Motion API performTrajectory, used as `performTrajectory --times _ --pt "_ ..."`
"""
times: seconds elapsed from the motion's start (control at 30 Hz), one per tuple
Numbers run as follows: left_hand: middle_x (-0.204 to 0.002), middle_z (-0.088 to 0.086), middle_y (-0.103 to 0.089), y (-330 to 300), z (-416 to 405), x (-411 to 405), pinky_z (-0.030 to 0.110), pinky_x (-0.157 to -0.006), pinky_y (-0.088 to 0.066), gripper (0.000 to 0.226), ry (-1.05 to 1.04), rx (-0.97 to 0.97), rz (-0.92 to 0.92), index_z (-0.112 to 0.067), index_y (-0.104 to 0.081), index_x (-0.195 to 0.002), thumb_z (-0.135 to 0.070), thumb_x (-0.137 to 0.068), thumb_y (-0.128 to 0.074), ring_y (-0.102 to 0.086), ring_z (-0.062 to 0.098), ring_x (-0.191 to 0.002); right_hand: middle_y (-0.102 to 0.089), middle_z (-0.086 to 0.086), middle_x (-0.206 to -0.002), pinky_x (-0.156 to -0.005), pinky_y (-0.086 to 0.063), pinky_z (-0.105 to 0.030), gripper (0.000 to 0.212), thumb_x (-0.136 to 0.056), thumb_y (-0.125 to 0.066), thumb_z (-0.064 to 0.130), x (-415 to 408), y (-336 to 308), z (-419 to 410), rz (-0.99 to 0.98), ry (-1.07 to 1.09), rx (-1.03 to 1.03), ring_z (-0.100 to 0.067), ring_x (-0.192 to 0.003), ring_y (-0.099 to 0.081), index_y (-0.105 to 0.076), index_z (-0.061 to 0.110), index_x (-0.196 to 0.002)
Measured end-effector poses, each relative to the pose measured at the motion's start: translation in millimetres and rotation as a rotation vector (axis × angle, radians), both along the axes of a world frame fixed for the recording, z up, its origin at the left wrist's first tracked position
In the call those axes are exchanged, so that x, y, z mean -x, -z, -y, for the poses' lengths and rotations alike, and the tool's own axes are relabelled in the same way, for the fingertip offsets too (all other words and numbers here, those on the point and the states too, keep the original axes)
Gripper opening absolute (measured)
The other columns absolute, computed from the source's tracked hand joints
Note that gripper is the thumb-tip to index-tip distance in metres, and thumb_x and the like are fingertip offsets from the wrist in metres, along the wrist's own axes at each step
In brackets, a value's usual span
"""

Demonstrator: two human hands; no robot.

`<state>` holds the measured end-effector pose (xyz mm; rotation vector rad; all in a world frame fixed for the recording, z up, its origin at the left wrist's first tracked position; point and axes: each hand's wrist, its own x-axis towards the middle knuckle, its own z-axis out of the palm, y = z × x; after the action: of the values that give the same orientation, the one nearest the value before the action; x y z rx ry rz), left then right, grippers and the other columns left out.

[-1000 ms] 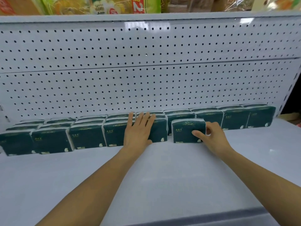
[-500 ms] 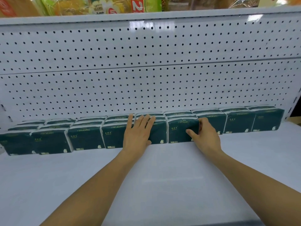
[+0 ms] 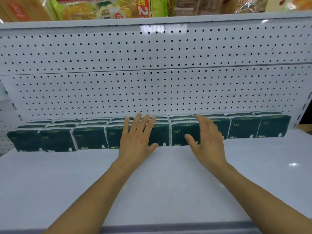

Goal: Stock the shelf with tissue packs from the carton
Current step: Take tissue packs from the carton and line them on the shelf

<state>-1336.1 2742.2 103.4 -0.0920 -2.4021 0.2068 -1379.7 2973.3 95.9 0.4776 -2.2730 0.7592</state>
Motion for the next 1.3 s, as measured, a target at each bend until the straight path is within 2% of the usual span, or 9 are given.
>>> performTrajectory --times 0.1,0.23,0.53,0.73,0.87,1.0,1.07,1.17,1.3 --pt "-0.135 0.003 -0.060 5 0 -39 0.053 -0.111 -0.038 0.087 -0.045 -0.074 -0.103 -0.019 -0.039 -0.148 -0.054 -0.077 -0.076 -0.055 0.027 -0.127 -0.044 -0.005 -0.147 -0.110 -0.033 -0.042 0.061 -0.093 -0.061 0.032 -27 -2 9 -0.148 -0.130 -0.061 -0.024 -0.133 -0.042 -0.037 0.017 -0.147" --pt "-0.119 0.000 -0.068 9 8 -106 0.045 -0.096 -0.051 0.082 -0.126 -0.198 -0.160 -0.020 -0.046 -0.143 -0.052 -0.075 -0.078 -0.064 0.025 -0.108 -0.062 -0.002 -0.124 -0.093 -0.045 -0.036 0.062 -0.088 -0.068 0.031 -70 -6 33 -0.211 -0.260 -0.086 -0.021 -0.109 -0.056 -0.042 0.018 -0.144" --pt "-0.130 0.001 -0.062 35 76 -279 0.043 -0.100 -0.045 0.062 -0.327 -0.250 -0.140 -0.020 -0.052 -0.140 -0.053 -0.089 -0.062 -0.052 0.020 -0.120 -0.060 -0.002 -0.129 -0.089 -0.048 -0.037 0.053 -0.092 -0.049 0.038 -184 16 142 -0.224 -0.638 -0.253 -0.020 -0.111 -0.053 -0.043 0.017 -0.141" --pt "-0.129 0.002 -0.061 53 151 -418 0.041 -0.091 -0.046 0.059 -0.609 -0.272 -0.089 -0.018 -0.055 -0.137 -0.054 -0.091 -0.051 -0.056 0.025 -0.117 -0.058 -0.009 -0.131 -0.084 -0.050 -0.040 0.052 -0.091 -0.046 0.034 -294 39 257 -0.254 -0.908 -0.274 -0.026 -0.111 -0.055 -0.043 0.014 -0.139" --pt "-0.131 -0.001 -0.058 78 202 -510 0.037 -0.084 -0.052 0.059 -0.761 -0.341 0.020 -0.021 -0.052 -0.139 -0.056 -0.091 -0.046 -0.057 0.022 -0.117 -0.058 -0.012 -0.128 -0.074 -0.055 -0.039 0.052 -0.093 -0.047 0.034 -373 73 337 -0.167 -1.048 -0.297 -0.032 -0.106 -0.059 -0.045 0.011 -0.139" --pt "-0.129 -0.001 -0.062 116 249 -588 0.038 -0.076 -0.055 0.062 -0.888 -0.426 0.115 -0.021 -0.053 -0.138 -0.046 -0.084 -0.070 -0.062 0.024 -0.111 -0.058 -0.006 -0.128 -0.079 -0.051 -0.041 0.055 -0.090 -0.054 0.035 -436 114 405 -0.053 -1.121 -0.377 -0.028 -0.109 -0.058 -0.045 0.015 -0.141" --pt "-0.128 -0.001 -0.061 133 270 -621 0.038 -0.074 -0.054 0.062 -0.954 -0.468 0.204 -0.023 -0.050 -0.140 -0.048 -0.087 -0.068 -0.062 0.024 -0.111 -0.060 -0.007 -0.124 -0.074 -0.054 -0.041 0.055 -0.089 -0.059 0.032 -462 133 433 0.000 -1.172 -0.413 -0.030 -0.105 -0.061 -0.045 0.015 -0.139" --pt "-0.139 -0.004 -0.051 161 299 -657 0.038 -0.081 -0.052 0.062 -1.031 -0.575 0.323 -0.028 -0.036 -0.149 -0.052 -0.094 -0.055 -0.054 0.021 -0.122 -0.059 -0.007 -0.125 -0.068 -0.054 -0.039 0.056 -0.092 -0.061 0.029 -489 159 471 0.100 -1.232 -0.504 -0.029 -0.103 -0.062 -0.041 0.015 -0.142" --pt "-0.145 -0.004 -0.044 202 334 -685 0.040 -0.093 -0.050 0.066 -1.113 -0.735 0.423 -0.029 -0.025 -0.153 -0.054 -0.097 -0.048 -0.048 0.020 -0.128 -0.051 -0.004 -0.136 -0.080 -0.052 -0.041 0.051 -0.096 -0.049 0.039 -501 198 512 0.242 -1.260 -0.668 -0.027 -0.113 -0.056 -0.033 0.024 -0.143"
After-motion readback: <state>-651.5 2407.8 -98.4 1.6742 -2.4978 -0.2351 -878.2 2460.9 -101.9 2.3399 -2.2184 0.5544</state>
